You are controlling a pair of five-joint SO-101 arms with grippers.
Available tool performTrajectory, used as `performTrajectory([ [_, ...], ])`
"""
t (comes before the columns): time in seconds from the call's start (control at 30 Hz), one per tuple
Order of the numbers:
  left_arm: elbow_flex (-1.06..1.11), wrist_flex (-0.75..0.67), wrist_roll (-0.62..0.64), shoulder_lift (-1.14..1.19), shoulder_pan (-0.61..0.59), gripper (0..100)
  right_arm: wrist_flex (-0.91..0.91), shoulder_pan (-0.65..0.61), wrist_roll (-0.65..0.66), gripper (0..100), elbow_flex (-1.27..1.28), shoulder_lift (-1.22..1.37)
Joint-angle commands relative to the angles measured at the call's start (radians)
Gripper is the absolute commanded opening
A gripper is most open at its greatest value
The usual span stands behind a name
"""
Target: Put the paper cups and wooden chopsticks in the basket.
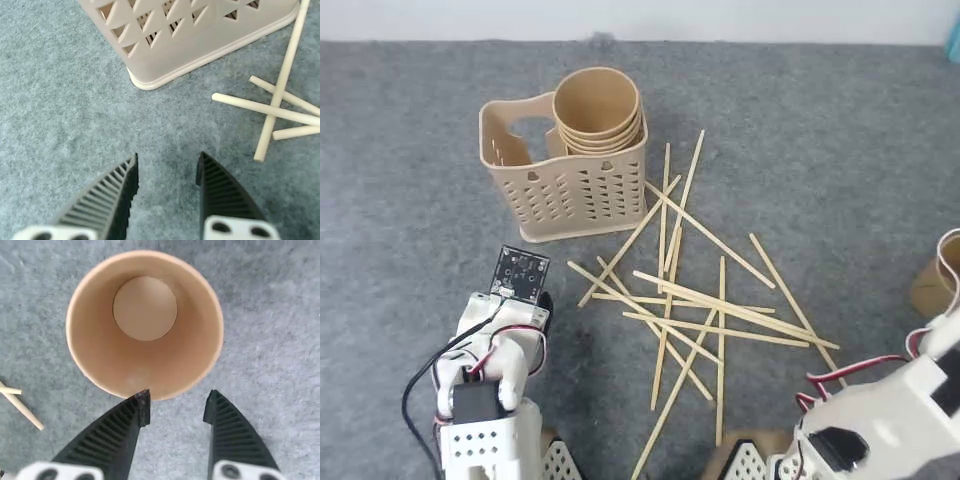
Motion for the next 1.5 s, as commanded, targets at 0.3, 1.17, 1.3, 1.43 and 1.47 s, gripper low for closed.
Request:
performTrajectory([
  [0.3,-0.005,-0.008,-0.012,-0.021,-0.009,18,0.039,-0.005,-0.015,18.4,-0.066,0.004],
  [1.17,-0.005,-0.008,-0.012,-0.021,-0.009,18,0.165,-0.045,-0.141,0.7,-0.123,0.101],
  [1.3,-0.005,-0.008,-0.012,-0.021,-0.009,18,0.214,-0.042,-0.143,0.7,-0.215,0.091],
  [1.43,-0.005,-0.008,-0.012,-0.021,-0.009,18,0.214,-0.022,-0.143,0.7,-0.245,0.053],
  [1.47,-0.005,-0.008,-0.012,-0.021,-0.009,18,0.214,-0.021,-0.143,0.7,-0.245,0.041],
])
